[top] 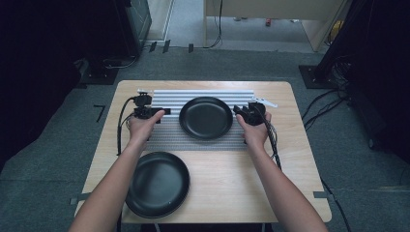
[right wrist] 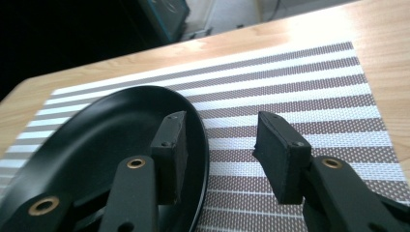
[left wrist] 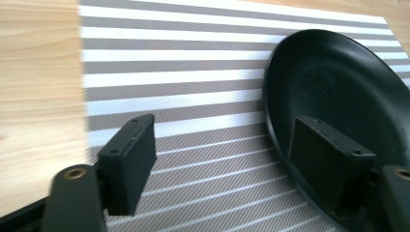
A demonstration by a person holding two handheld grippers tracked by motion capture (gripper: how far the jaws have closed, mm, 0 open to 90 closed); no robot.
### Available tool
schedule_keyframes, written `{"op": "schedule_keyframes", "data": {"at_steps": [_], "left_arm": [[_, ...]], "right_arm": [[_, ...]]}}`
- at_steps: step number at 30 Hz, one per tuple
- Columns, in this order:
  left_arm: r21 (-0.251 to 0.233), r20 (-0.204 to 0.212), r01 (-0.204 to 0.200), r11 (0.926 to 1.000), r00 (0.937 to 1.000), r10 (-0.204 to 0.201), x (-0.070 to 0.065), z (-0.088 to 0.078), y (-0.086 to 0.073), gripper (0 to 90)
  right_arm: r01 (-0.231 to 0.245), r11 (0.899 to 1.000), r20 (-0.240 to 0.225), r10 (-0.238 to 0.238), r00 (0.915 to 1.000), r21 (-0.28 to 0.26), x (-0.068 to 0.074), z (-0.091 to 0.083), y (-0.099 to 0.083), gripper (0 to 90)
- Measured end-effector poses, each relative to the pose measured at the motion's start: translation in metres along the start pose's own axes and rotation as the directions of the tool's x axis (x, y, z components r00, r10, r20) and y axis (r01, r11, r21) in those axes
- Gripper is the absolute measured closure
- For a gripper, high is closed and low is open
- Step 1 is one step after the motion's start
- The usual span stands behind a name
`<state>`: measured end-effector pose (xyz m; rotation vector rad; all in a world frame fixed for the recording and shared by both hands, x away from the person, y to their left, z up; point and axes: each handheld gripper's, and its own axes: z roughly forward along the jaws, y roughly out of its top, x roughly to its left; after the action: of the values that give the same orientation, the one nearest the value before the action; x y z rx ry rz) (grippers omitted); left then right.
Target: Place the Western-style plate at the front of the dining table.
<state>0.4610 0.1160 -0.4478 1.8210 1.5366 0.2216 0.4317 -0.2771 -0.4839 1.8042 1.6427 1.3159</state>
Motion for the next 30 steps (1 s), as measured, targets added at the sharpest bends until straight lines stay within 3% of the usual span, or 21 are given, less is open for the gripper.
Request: {"op": "schedule_keyframes", "data": {"at_steps": [2, 5, 8, 14, 16, 18, 30], "left_arm": [[-0.014, 0.001, -0.016, 0.9998, 0.9999, 0.016, 0.003, -0.009, -0.004, 20.1], [-0.039, 0.011, -0.034, 0.9986, 0.9993, 0.035, 0.005, -0.023, -0.012, 17.1], [-0.055, -0.007, -0.075, 0.9956, 0.9972, 0.075, 0.006, -0.036, -0.020, 13.2], [-0.085, 0.014, -0.104, 0.9909, 0.9943, 0.106, 0.009, -0.061, -0.038, 10.6], [-0.095, 0.025, -0.108, 0.9897, 0.9936, 0.110, 0.012, -0.068, -0.045, 10.5], [-0.102, 0.030, -0.093, 0.9904, 0.9948, 0.097, 0.015, -0.074, -0.053, 10.5], [-0.148, 0.002, -0.032, 0.9885, 0.9995, 0.032, 0.043, -0.108, -0.097, 10.6]], "right_arm": [[-0.010, 1.000, -0.046, 0.011, 0.9989, 0.011, -0.002, -0.008, 0.001, 55.0], [-0.001, 0.999, -0.088, 0.004, 0.9961, 0.032, -0.001, -0.019, 0.001, 47.4], [0.041, 0.997, -0.097, -0.033, 0.9947, 0.073, 0.000, -0.031, -0.004, 39.4], [0.071, 0.996, -0.127, -0.063, 0.9898, 0.055, -0.007, -0.050, -0.013, 29.6], [0.088, 0.993, -0.112, -0.080, 0.9905, 0.072, -0.009, -0.056, -0.015, 29.8], [0.107, 0.992, -0.120, -0.098, 0.9879, 0.070, -0.011, -0.063, -0.019, 29.0], [0.112, 0.991, -0.140, -0.102, 0.9849, 0.067, -0.033, -0.111, -0.035, 26.1]]}}
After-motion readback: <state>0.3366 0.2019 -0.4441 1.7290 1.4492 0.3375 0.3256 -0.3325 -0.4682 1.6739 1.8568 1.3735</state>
